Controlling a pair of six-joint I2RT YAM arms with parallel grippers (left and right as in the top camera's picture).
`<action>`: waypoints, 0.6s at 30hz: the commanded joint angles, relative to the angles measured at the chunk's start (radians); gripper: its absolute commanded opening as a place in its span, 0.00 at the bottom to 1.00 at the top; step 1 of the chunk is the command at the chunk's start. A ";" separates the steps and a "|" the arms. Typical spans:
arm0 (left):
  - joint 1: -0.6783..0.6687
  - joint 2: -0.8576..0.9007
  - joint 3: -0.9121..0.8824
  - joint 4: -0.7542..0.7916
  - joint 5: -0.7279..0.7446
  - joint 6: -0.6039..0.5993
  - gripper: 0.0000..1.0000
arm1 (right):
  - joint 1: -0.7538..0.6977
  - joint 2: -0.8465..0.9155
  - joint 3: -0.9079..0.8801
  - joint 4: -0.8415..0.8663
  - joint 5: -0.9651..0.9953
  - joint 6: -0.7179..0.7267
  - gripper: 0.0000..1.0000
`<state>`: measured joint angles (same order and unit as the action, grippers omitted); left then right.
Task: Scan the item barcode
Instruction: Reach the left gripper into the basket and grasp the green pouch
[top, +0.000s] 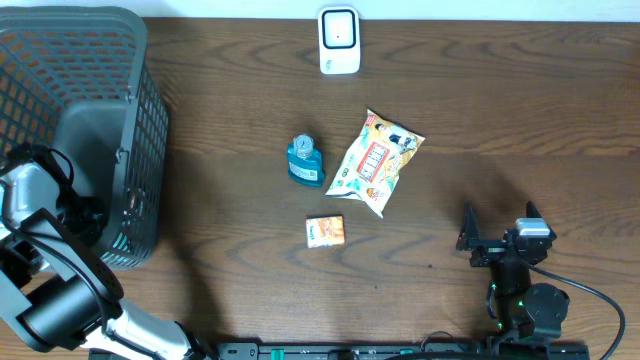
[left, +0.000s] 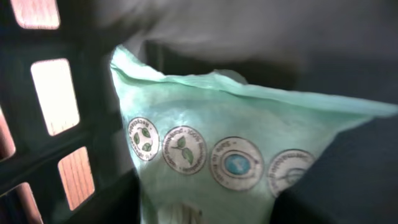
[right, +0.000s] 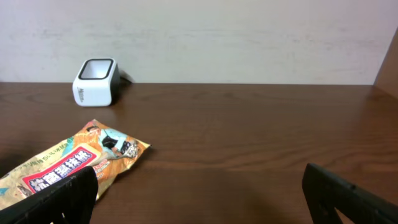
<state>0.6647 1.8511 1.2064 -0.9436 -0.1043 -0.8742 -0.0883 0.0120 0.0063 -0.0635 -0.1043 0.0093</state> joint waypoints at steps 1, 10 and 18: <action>0.004 0.038 -0.050 -0.018 -0.016 -0.003 0.27 | 0.004 -0.005 -0.001 -0.003 0.000 -0.014 0.99; 0.004 -0.105 0.064 -0.096 -0.016 0.001 0.19 | 0.004 -0.005 -0.001 -0.003 0.000 -0.014 0.99; 0.003 -0.444 0.189 -0.093 0.050 0.001 0.15 | 0.004 -0.005 -0.001 -0.003 0.000 -0.014 0.99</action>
<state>0.6659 1.5326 1.3464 -1.0439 -0.1005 -0.8715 -0.0883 0.0120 0.0063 -0.0631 -0.1043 0.0093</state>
